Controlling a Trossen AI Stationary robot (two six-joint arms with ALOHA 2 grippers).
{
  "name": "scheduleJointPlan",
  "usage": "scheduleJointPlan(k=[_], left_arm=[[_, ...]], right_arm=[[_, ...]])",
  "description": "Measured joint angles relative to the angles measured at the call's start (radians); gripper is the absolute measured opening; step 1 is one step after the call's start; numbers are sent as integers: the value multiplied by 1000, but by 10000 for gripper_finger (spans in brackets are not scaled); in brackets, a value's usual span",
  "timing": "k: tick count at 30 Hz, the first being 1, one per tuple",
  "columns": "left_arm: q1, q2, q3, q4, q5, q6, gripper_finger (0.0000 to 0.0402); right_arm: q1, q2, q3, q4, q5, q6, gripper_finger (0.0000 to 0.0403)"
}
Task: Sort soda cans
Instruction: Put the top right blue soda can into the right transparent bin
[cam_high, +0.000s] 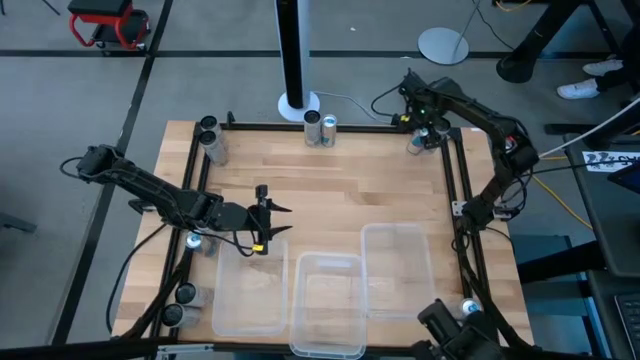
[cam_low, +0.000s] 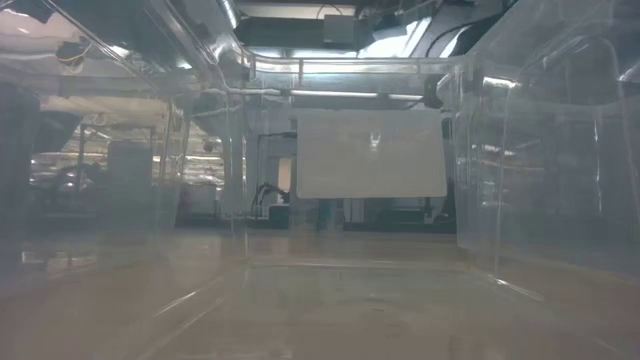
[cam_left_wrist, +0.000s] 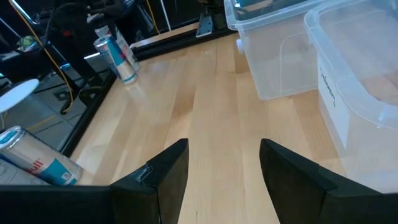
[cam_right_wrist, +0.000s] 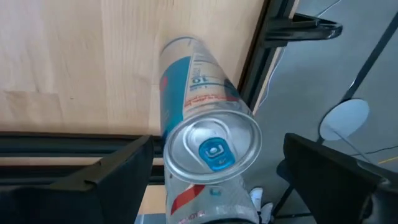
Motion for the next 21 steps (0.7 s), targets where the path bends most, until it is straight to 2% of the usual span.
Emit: scheduleJointPlan(k=[14, 17, 21], left_arm=[[0, 0, 0, 0, 0, 3, 189], [0, 0, 0, 0, 0, 9, 189], [0, 0, 0, 4, 0, 23, 189]], right_arm=[[0, 7, -116, 87, 0, -25, 354], [0, 7, -124, 92, 15, -31, 330], [0, 7, -124, 95, 10, -35, 273]])
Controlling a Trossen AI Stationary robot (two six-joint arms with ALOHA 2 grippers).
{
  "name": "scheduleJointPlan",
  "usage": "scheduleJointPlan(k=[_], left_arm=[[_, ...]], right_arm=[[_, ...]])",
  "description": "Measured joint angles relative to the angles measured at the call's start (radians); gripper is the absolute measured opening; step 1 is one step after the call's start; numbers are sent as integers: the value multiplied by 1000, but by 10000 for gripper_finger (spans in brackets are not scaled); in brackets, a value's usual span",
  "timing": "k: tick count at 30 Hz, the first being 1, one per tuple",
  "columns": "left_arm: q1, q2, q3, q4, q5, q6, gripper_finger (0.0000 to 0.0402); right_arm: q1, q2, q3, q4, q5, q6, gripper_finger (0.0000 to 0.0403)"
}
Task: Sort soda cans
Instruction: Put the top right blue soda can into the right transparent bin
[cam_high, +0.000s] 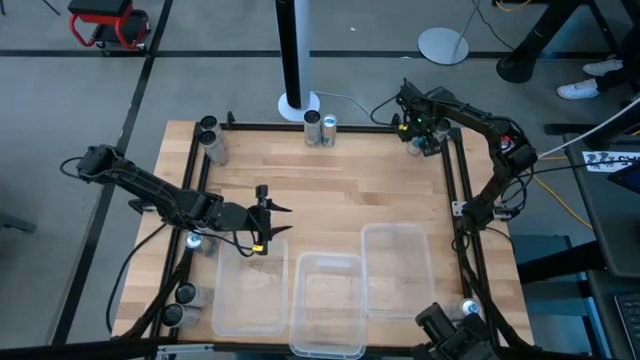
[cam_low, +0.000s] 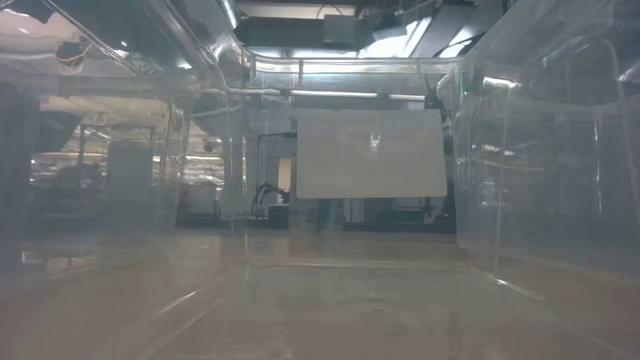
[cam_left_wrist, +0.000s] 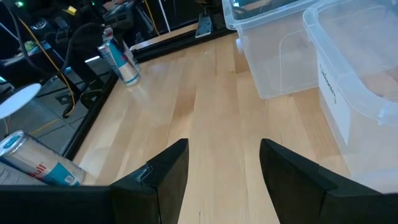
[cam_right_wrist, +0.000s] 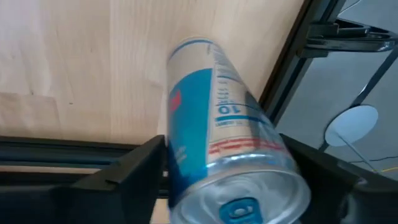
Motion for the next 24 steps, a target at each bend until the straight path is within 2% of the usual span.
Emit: scheduleJointPlan(k=[4, 9, 18, 24], left_arm=[[0, 0, 0, 5, 0, 3, 189], [0, 0, 0, 5, 0, 6, 189], [0, 0, 0, 4, 0, 6, 189], [0, 0, 0, 4, 0, 6, 189]], right_arm=[[0, -2, 1, -4, 13, -23, 230], [0, -10, 17, -22, 27, -29, 229], [2, -66, 132, -140, 23, 6, 231], [65, -142, 195, -224, 22, 36, 234]])
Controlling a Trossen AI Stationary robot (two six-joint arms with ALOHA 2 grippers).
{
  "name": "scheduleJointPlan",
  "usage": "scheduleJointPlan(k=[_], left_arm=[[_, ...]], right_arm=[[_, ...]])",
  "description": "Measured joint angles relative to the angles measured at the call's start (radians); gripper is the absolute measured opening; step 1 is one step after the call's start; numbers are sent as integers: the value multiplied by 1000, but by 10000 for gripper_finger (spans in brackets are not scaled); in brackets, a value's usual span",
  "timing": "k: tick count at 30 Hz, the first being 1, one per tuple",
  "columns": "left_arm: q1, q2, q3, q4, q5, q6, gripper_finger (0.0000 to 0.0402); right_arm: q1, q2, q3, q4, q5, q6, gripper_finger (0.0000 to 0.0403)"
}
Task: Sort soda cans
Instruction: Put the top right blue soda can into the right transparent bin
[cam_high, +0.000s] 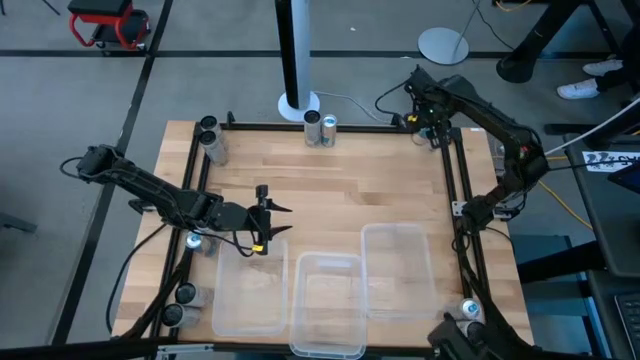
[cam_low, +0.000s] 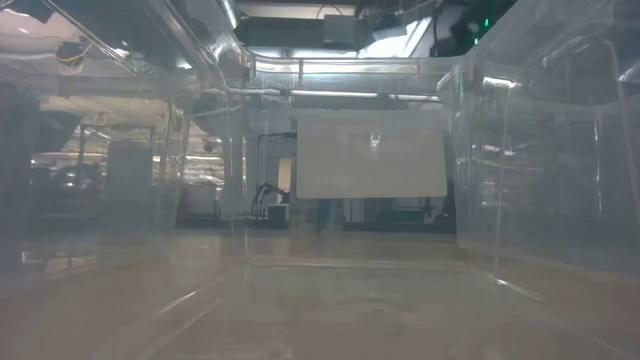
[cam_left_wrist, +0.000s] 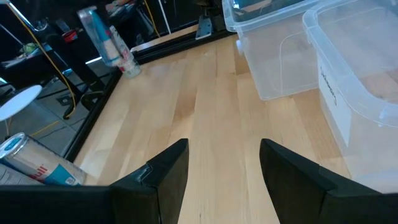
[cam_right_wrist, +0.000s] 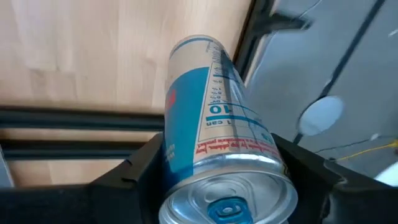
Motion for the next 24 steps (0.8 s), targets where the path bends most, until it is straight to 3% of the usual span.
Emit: scheduleJointPlan(k=[15, 24], left_arm=[[0, 0, 0, -1, 0, 0, 189], [0, 0, 0, -4, 0, 21, 189]], right_arm=[[373, -113, 230, -256, -74, 233, 238], [670, -121, 270, -259, -178, 440, 239]])
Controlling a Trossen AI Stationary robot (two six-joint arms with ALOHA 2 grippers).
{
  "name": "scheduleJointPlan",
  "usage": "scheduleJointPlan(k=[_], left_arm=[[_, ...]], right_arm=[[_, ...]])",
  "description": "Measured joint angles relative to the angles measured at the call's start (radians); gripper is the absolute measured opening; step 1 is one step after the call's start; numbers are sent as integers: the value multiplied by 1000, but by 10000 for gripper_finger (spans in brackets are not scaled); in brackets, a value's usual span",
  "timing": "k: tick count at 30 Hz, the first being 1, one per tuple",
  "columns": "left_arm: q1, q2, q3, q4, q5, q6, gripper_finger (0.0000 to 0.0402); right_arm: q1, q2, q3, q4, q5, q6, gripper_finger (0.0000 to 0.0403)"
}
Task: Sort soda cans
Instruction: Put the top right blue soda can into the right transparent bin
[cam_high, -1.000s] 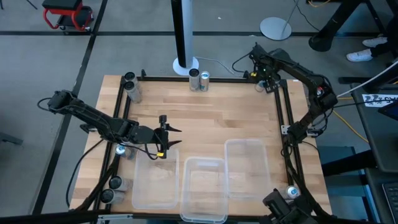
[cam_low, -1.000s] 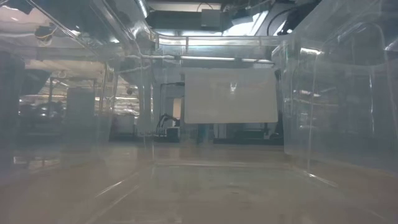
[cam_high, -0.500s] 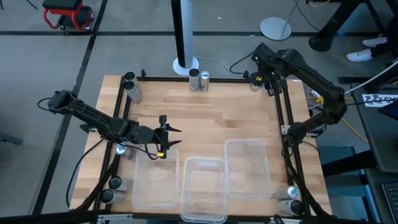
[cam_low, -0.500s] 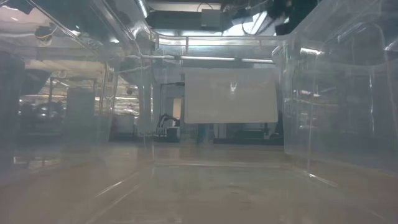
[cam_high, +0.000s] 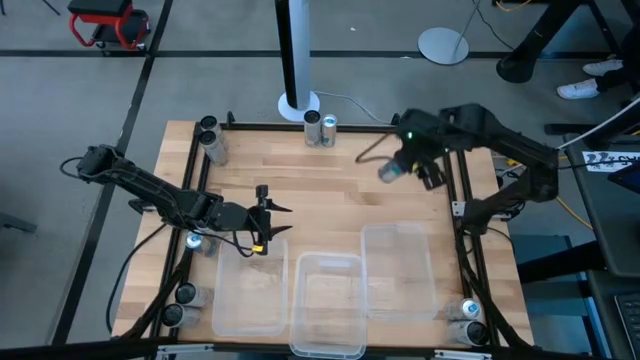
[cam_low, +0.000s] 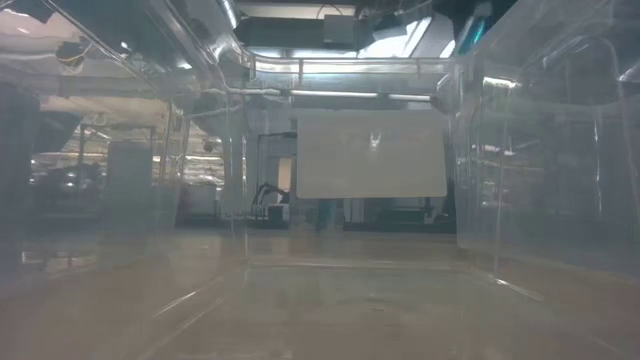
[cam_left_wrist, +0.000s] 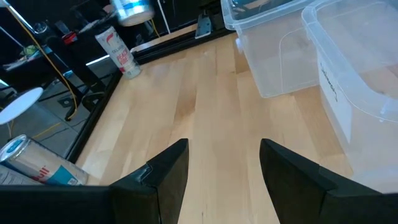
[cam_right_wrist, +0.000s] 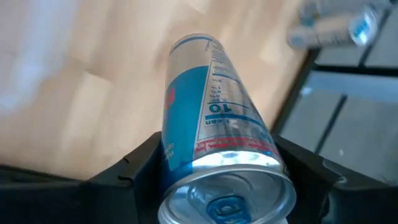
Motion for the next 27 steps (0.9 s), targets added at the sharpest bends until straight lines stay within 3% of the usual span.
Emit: scheduleJointPlan(k=[19, 27], left_arm=[[-1, 0, 0, -1, 0, -3, 189], [-1, 0, -1, -5, 0, -45, 189]], right_arm=[[581, 10, -2, 1, -50, 642, 240], [675, 64, -123, 3, -55, 739, 240]])
